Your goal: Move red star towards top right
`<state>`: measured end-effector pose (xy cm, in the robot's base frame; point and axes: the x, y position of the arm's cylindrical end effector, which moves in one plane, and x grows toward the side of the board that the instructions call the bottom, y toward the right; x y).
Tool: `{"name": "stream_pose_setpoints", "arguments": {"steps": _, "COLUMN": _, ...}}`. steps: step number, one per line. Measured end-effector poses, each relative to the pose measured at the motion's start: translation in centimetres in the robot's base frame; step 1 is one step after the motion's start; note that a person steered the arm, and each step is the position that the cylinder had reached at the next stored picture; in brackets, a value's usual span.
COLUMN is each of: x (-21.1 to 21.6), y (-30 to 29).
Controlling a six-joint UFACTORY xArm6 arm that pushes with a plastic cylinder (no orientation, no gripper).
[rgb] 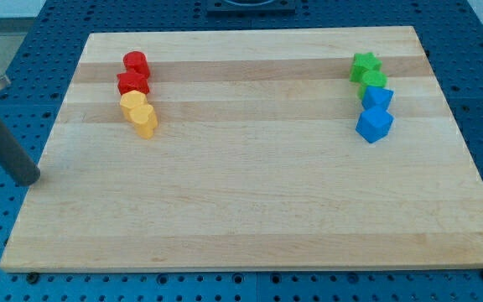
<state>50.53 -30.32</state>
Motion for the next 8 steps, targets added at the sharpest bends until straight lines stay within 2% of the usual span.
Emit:
{"name": "stream_pose_setpoints", "arguments": {"steps": 1, "x": -0.3, "y": -0.1}}
{"name": "stream_pose_setpoints", "arguments": {"steps": 2, "x": -3.3, "y": -0.2}}
{"name": "stream_pose_setpoints", "arguments": {"steps": 3, "x": -9.7, "y": -0.1}}
{"name": "stream_pose_setpoints", "arguments": {"steps": 4, "x": -18.0, "y": 0.7}}
{"name": "stream_pose_setpoints", "arguments": {"steps": 5, "x": -23.8, "y": 4.2}}
{"name": "stream_pose_setpoints", "arguments": {"steps": 6, "x": -25.5, "y": 11.4}}
{"name": "stream_pose_setpoints", "arguments": {"steps": 7, "x": -25.6, "y": 9.0}}
{"name": "stream_pose_setpoints", "arguments": {"steps": 8, "x": -24.2, "y": 3.7}}
